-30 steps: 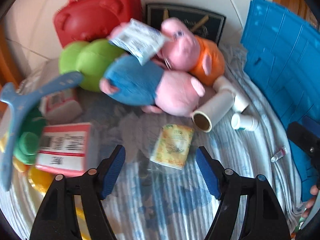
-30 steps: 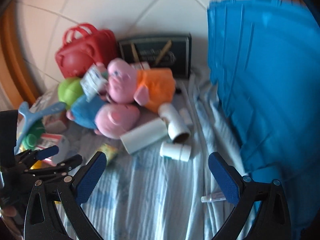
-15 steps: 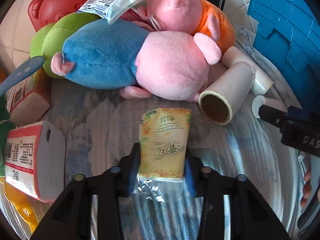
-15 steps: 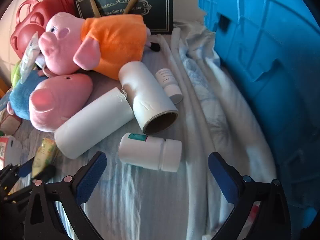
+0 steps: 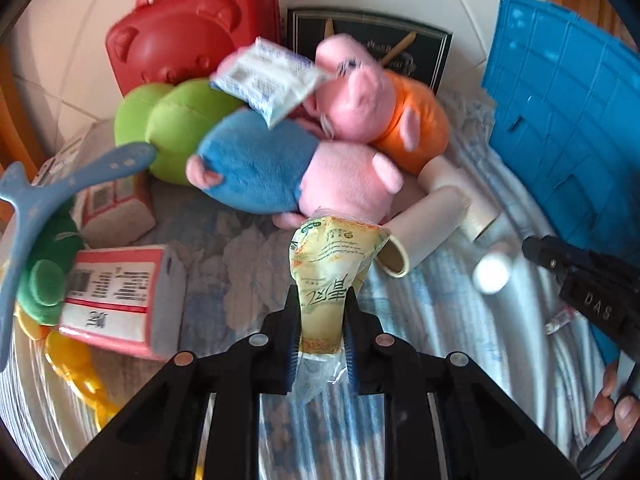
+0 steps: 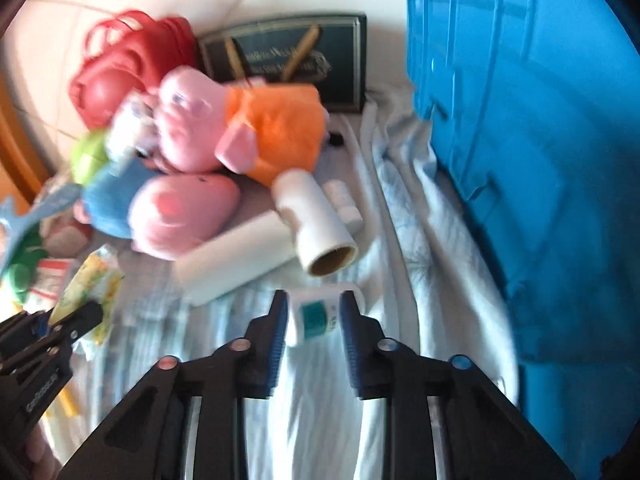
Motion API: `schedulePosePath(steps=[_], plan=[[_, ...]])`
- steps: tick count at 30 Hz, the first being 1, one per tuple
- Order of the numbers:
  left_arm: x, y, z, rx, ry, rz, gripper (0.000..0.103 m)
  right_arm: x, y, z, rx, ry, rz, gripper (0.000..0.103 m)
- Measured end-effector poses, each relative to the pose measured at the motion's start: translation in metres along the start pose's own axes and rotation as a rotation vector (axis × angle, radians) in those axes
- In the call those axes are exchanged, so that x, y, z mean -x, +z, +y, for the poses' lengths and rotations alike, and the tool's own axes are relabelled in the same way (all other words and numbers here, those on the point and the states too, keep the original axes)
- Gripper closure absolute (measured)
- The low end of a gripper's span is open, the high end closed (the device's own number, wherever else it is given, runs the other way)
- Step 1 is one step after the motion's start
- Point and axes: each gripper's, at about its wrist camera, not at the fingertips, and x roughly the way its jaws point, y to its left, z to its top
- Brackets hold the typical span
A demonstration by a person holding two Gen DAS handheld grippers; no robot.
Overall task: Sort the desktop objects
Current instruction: 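Grasp the yellow snack packet with the left tool while the right tool grasps the white pill bottle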
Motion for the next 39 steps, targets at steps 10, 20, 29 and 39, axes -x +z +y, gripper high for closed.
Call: schedulePosePath(steps=[10,20,29,39], plan=[[0.032,-0.027,-0.006,-0.008,0.033,-0.021,0.085,0.026,-0.035,-0.006,0.038,0.061,0.019,0.035],[-0.012,-0.032,0.006,0.022,0.076,0.068,0.085,-0.014,-0.028,0.002,0.053,0.077,0.060,0.035],[-0.032,-0.009,0.011,0.028,0.057,0.079,0.085,-0.074,-0.017,0.003,-0.016,0.009,0.146,0.062],[0.032,0.004,-0.006,0.025,0.016,-0.058,0.085,0.014,-0.016,0.014,0.004,0.035,-0.016,0.070]])
